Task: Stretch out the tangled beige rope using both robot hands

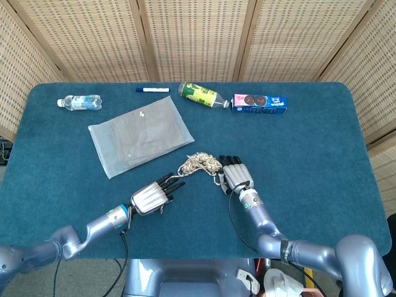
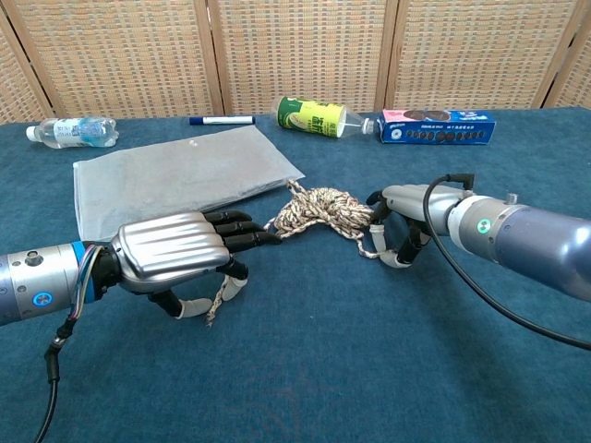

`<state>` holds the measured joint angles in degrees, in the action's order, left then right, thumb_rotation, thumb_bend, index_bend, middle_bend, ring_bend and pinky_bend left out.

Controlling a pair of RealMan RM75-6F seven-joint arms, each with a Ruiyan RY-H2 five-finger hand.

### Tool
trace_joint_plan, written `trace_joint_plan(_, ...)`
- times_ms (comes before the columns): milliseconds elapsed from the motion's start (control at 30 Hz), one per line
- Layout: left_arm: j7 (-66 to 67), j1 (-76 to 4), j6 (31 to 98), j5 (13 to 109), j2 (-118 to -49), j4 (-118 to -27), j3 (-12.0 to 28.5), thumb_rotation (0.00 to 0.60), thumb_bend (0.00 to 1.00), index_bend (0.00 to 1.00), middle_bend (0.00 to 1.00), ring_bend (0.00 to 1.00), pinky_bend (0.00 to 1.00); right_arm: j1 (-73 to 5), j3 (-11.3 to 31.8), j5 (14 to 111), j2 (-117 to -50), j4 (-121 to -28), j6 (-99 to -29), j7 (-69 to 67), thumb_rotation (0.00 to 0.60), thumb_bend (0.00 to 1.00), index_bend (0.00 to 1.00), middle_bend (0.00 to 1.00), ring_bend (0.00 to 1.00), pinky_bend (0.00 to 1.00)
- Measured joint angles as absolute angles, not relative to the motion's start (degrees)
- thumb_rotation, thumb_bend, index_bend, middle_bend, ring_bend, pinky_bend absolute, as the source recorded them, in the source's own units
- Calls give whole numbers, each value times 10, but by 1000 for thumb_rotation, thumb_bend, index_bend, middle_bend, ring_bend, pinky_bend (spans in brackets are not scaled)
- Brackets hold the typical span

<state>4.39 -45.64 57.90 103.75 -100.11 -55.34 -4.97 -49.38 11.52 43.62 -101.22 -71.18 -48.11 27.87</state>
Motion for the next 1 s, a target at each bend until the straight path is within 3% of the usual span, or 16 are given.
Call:
trace_joint_plan(333,39,-458,585,1032,-1010,-544,-58,600,501,631,0,0,0,-494,114,439,-1012,-709,-481,276,600,461,671,59,0,0)
trace_joint_plan(667,36,-458,591,1023,-1007,-545,-58,600,525,746,0,0,0,-492,113,444,-1013,-709,-483,272,600,461,672,61,0,0)
trace_joint_plan(1000,27,-446,629,1015,-955,-566,-54,600,539,778,0,0,0,-482,113,474,-997,-714,-507,262,600,461,679,73,0,0)
